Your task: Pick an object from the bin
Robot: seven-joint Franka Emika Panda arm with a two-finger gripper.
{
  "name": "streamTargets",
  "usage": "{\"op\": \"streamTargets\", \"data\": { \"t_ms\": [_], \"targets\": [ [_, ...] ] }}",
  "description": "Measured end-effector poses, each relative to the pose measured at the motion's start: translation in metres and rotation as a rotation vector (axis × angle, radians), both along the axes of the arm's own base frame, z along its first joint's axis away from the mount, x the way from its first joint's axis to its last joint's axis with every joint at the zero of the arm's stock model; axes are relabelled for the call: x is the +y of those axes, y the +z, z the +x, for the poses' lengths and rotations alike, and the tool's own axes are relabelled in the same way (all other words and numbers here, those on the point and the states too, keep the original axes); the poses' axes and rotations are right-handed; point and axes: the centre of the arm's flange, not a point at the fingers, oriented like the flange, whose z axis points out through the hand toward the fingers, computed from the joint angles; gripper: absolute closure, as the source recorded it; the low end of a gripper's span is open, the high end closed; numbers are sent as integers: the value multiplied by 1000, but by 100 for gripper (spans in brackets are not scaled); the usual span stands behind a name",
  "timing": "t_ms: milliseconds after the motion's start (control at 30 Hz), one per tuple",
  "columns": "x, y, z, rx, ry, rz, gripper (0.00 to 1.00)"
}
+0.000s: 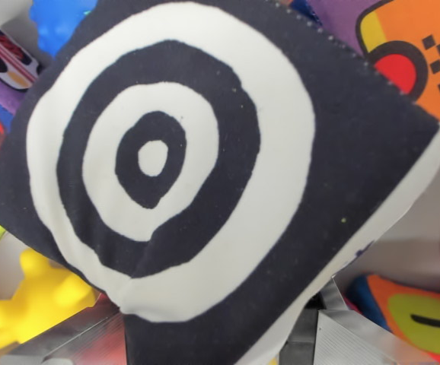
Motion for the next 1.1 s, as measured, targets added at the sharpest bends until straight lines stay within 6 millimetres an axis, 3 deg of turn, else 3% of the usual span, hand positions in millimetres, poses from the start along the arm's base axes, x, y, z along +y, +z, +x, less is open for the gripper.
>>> {"op": "streamTargets", "data": {
  "t_ms": [1100],
  "targets": [
    [0,134,0,-3,-1,-3,100]
  ]
}}
